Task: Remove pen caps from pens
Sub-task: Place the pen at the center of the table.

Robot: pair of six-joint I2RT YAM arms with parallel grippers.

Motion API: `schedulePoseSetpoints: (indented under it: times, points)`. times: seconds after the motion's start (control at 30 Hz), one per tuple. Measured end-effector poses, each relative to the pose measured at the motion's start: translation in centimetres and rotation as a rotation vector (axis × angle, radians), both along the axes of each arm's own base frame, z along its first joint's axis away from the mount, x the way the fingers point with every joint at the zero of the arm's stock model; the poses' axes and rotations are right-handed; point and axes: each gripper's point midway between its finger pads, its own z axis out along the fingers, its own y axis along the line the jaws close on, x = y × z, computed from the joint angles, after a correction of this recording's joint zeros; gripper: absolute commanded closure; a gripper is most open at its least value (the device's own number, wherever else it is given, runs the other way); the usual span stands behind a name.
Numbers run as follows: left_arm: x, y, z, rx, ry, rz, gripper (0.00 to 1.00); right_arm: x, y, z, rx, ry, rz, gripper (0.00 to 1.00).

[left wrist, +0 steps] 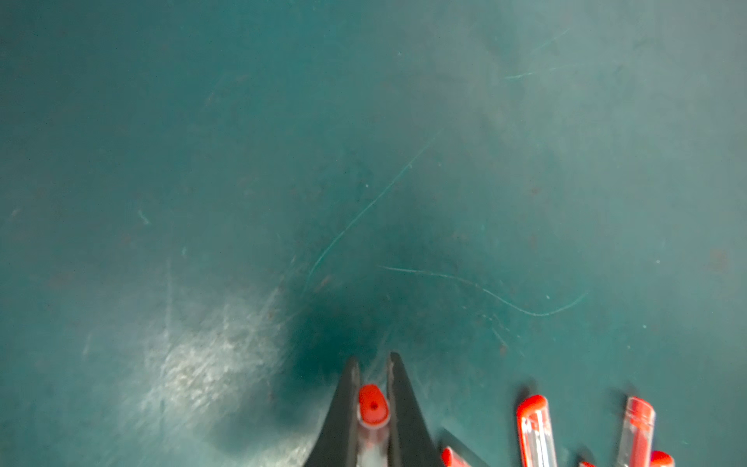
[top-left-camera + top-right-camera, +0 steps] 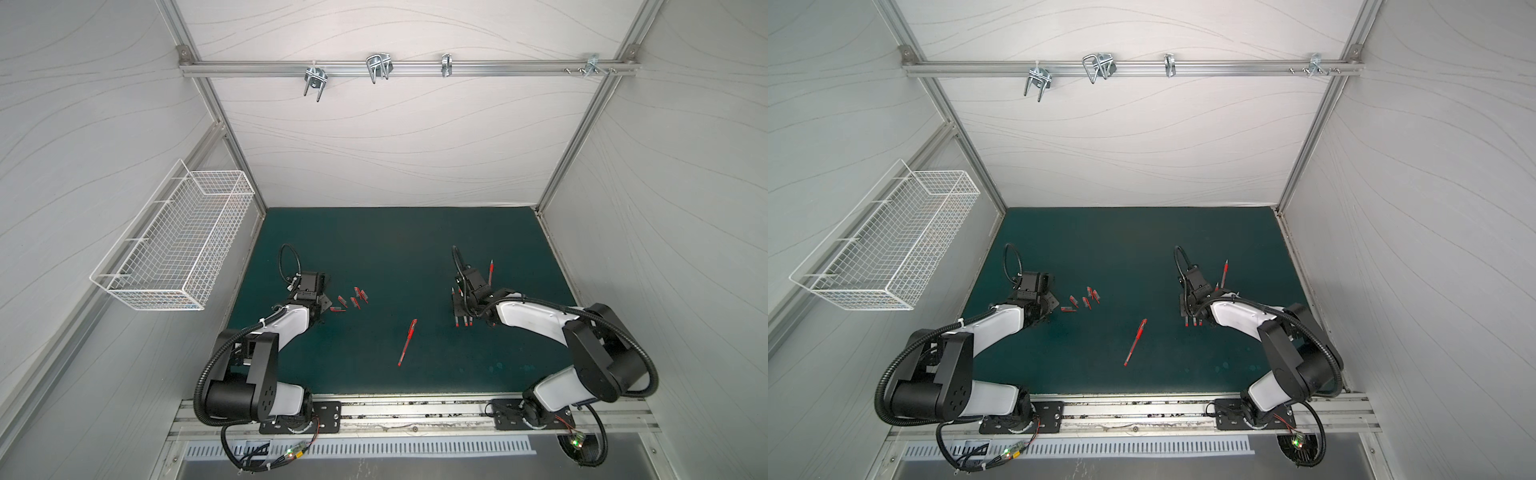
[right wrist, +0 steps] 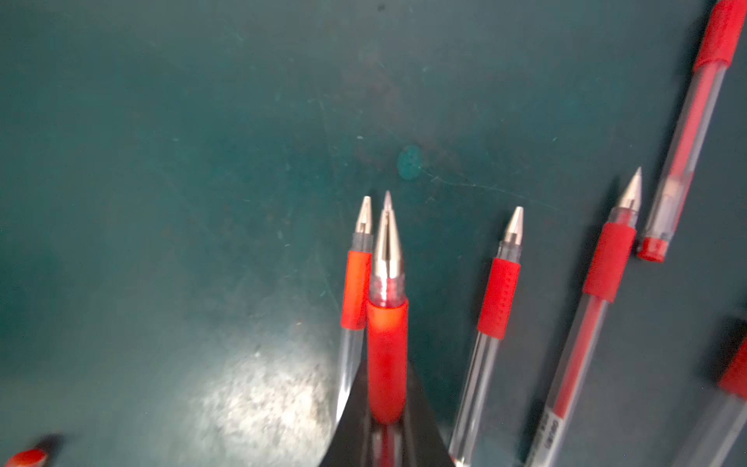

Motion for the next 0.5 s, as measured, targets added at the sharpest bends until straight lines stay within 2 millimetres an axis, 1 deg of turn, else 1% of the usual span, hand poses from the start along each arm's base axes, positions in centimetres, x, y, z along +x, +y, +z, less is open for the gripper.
schedulePoseSetpoints:
  times: [0.1,0.2,0.27,0.37,0.47,0.5]
  points:
    - [-0.08,-0.03,-0.05,-0.002,0.005,-0.002,0.7,0.03,-0.02,-0.59,-0.002,0.025,-0.001,1.0]
    - [-0.11,-0.1,-0.06,-0.005,0.008,-0.004,0.63,0.0,-0.19,-1.08,-0.006,0.045,-0.006,0.94]
    - [-0.11,-0.14,-0.05,-0.007,0.009,-0.007,0.59,0.17,-0.27,-1.12,-0.004,0.049,-0.011,0.91]
    - [-0.08,-0.26,0.03,-0.012,0.007,-0.011,0.53,0.49,-0.51,-1.15,0.002,0.052,-0.027,0.83]
    - [-0.09,-0.28,0.3,-0.015,0.0,-0.011,0.5,0.65,-0.66,-1.14,0.011,0.056,-0.038,0.74]
    - [-0.07,-0.29,0.42,-0.015,-0.004,-0.011,0.49,0.68,-0.65,-1.12,0.015,0.057,-0.041,0.72]
